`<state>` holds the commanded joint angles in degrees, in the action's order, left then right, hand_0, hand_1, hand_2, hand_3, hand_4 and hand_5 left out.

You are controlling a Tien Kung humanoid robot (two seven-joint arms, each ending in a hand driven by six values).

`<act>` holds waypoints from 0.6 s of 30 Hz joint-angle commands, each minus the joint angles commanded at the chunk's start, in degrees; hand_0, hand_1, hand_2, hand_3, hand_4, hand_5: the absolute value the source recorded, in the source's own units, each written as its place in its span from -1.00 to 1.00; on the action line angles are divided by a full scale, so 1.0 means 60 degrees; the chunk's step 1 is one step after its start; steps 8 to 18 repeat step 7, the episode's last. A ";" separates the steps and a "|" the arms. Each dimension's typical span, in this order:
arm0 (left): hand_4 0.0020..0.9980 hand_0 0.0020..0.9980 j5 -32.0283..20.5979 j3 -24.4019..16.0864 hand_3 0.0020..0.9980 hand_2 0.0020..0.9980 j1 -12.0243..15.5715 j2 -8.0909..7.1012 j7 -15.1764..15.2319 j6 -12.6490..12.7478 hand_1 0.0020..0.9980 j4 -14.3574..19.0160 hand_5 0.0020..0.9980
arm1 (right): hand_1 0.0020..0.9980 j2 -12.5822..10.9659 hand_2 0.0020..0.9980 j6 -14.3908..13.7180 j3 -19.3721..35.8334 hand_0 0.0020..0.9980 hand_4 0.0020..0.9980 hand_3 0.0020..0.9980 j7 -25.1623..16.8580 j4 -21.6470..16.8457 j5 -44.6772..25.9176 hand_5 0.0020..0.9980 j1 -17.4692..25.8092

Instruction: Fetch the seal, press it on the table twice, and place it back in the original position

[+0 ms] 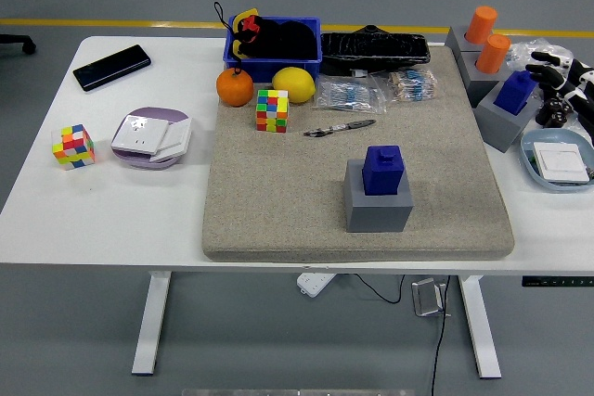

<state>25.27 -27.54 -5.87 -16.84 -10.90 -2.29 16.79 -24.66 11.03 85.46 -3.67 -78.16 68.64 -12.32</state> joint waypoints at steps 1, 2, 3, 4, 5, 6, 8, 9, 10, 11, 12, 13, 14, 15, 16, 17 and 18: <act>0.34 0.47 0.0001 -0.0015 0.49 0.37 0.0001 -0.0002 0.0004 0.0002 0.39 -0.0004 -0.38 | 0.75 0.0016 0.68 -0.0002 0.0022 0.89 1.00 0.74 -0.0002 0.0001 0.0003 0.66 0.0006; 0.34 0.47 0.0003 -0.0031 0.49 0.37 0.0003 -0.0003 0.0005 0.0003 0.39 -0.0007 -0.38 | 0.75 0.0028 0.68 -0.0001 0.0041 0.89 1.00 0.74 -0.0001 0.0001 0.0009 0.66 0.0009; 0.34 0.47 0.0004 -0.0038 0.49 0.37 0.0004 -0.0003 0.0004 0.0003 0.39 -0.0008 -0.39 | 0.75 0.0033 0.68 -0.0001 0.0049 0.90 1.00 0.74 -0.0001 0.0001 0.0012 0.65 0.0010; 0.34 0.47 0.0006 -0.0038 0.49 0.37 0.0005 -0.0002 0.0002 0.0001 0.39 -0.0008 -0.39 | 0.75 0.0042 0.68 0.0002 0.0066 0.90 1.00 0.74 -0.0001 0.0000 0.0004 0.65 0.0007; 0.34 0.47 0.0010 -0.0044 0.49 0.37 0.0001 -0.0001 0.0002 -0.0001 0.39 -0.0007 -0.39 | 0.75 0.0042 0.68 0.0002 0.0078 0.90 1.00 0.74 -0.0003 -0.0007 0.0004 0.65 0.0005; 0.34 0.47 0.0013 -0.0051 0.49 0.37 -0.0003 0.0000 0.0001 -0.0002 0.39 -0.0006 -0.39 | 0.75 0.0041 0.68 0.0003 0.0086 0.90 1.00 0.74 -0.0002 -0.0014 0.0001 0.65 0.0008; 0.34 0.47 0.0021 -0.0063 0.49 0.37 -0.0009 -0.0001 0.0000 -0.0004 0.39 -0.0006 -0.39 | 0.75 0.0042 0.68 0.0002 0.0095 0.90 1.00 0.74 0.0000 -0.0018 -0.0003 0.65 0.0019; 0.34 0.47 0.0021 -0.0063 0.49 0.37 -0.0009 -0.0001 0.0000 -0.0004 0.39 -0.0006 -0.39 | 0.75 0.0042 0.68 0.0002 0.0095 0.90 1.00 0.74 0.0000 -0.0018 -0.0003 0.65 0.0019; 0.34 0.47 0.0021 -0.0063 0.49 0.37 -0.0009 -0.0001 0.0000 -0.0004 0.39 -0.0006 -0.39 | 0.75 0.0042 0.68 0.0002 0.0095 0.90 1.00 0.74 0.0000 -0.0018 -0.0003 0.65 0.0019; 0.34 0.47 0.0021 -0.0063 0.49 0.37 -0.0009 -0.0001 0.0000 -0.0004 0.39 -0.0006 -0.39 | 0.75 0.0042 0.68 0.0002 0.0095 0.90 1.00 0.74 0.0000 -0.0018 -0.0003 0.65 0.0019; 0.34 0.47 0.0021 -0.0063 0.49 0.37 -0.0009 -0.0001 0.0000 -0.0004 0.39 -0.0006 -0.39 | 0.75 0.0042 0.68 0.0002 0.0095 0.90 1.00 0.74 0.0000 -0.0018 -0.0003 0.65 0.0019; 0.34 0.47 0.0021 -0.0063 0.49 0.37 -0.0009 -0.0001 0.0000 -0.0004 0.39 -0.0006 -0.39 | 0.75 0.0042 0.68 0.0002 0.0095 0.90 1.00 0.74 0.0000 -0.0018 -0.0003 0.65 0.0019; 0.34 0.47 0.0021 -0.0063 0.49 0.37 -0.0009 -0.0001 0.0000 -0.0004 0.39 -0.0006 -0.39 | 0.75 0.0042 0.68 0.0002 0.0095 0.90 1.00 0.74 0.0000 -0.0018 -0.0003 0.65 0.0019; 0.34 0.47 0.0021 -0.0063 0.49 0.37 -0.0009 -0.0001 0.0000 -0.0004 0.39 -0.0006 -0.39 | 0.75 0.0042 0.68 0.0002 0.0095 0.90 1.00 0.74 0.0000 -0.0018 -0.0003 0.65 0.0019; 0.34 0.47 0.0021 -0.0063 0.49 0.37 -0.0009 -0.0001 0.0000 -0.0004 0.39 -0.0006 -0.39 | 0.75 0.0042 0.68 0.0002 0.0095 0.90 1.00 0.74 0.0000 -0.0018 -0.0003 0.65 0.0019; 0.34 0.47 0.0021 -0.0063 0.49 0.37 -0.0009 -0.0001 0.0000 -0.0004 0.39 -0.0006 -0.39 | 0.75 0.0042 0.68 0.0002 0.0095 0.90 1.00 0.74 0.0000 -0.0018 -0.0003 0.65 0.0019; 0.34 0.47 0.0021 -0.0063 0.49 0.37 -0.0009 -0.0001 0.0000 -0.0004 0.39 -0.0006 -0.39 | 0.75 0.0042 0.68 0.0002 0.0095 0.90 1.00 0.74 0.0000 -0.0018 -0.0003 0.65 0.0019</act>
